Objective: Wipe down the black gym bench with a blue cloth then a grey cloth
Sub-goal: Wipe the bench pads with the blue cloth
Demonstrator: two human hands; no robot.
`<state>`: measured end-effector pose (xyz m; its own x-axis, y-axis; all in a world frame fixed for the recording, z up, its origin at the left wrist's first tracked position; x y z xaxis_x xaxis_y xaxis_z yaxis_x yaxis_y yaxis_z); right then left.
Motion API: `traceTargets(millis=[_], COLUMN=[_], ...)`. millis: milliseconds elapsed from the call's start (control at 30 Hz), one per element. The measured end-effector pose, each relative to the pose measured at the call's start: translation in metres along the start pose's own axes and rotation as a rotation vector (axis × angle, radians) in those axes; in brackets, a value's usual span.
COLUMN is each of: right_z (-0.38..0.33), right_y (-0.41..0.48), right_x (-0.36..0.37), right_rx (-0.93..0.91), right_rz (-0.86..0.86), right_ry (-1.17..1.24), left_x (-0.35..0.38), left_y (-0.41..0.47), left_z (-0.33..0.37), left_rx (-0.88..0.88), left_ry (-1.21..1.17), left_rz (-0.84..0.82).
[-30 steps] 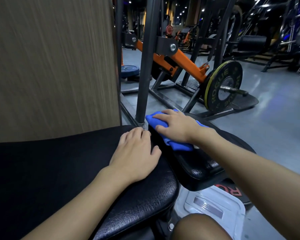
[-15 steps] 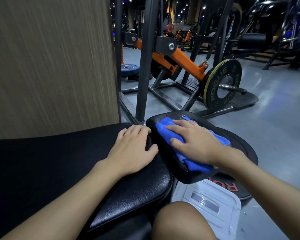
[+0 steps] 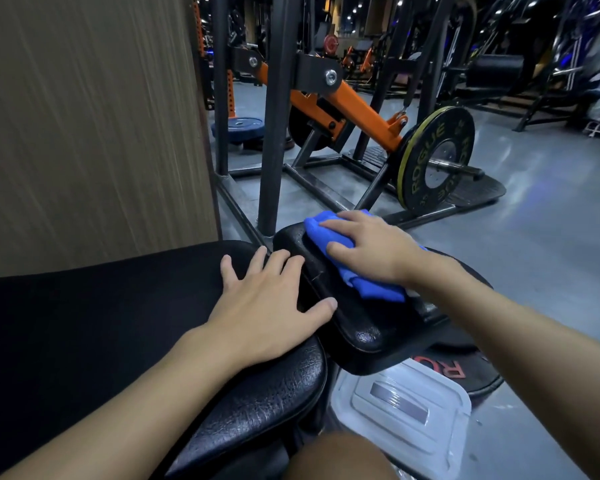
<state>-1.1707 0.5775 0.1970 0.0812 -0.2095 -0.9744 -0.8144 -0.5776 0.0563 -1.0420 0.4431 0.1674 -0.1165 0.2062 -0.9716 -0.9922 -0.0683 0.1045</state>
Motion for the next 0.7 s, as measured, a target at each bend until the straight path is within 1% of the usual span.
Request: traceTargets(millis=[167, 300, 433, 567, 700], right_z=[0.001, 0.003, 0.011, 0.017, 0.028], right_y=[0.060, 0.062, 0.027, -0.029, -0.087], right_x=[0.001, 0.004, 0.003, -0.002, -0.002], right_rx=[0.079, 0.088, 0.072, 0.065, 0.041], right_rz=[-0.043, -0.038, -0.011, 0.020, 0.076], right_ry=[0.023, 0.018, 0.000, -0.024, -0.099], left_x=[-0.001, -0.002, -0.003, -0.004, -0.005], left_y=[0.001, 0.000, -0.001, -0.001, -0.002], left_z=[-0.002, -0.003, -0.001, -0.002, -0.001], left_rx=[-0.002, -0.004, -0.002, -0.015, -0.014], left_ry=[-0.016, -0.022, -0.022, -0.021, -0.032], left_rz=[-0.010, -0.008, -0.001, -0.005, -0.014])
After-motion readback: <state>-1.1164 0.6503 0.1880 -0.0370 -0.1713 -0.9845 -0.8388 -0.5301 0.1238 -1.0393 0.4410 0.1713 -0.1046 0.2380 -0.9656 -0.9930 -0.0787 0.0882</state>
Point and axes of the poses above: each hand's wrist, its own y-axis towards the middle knuckle, its own x-axis out of the palm, z = x × y, the point moved 3 cm from there along y, towards the middle knuckle, and after that the axes turned 1 degree about x, right-handed, at the moved point
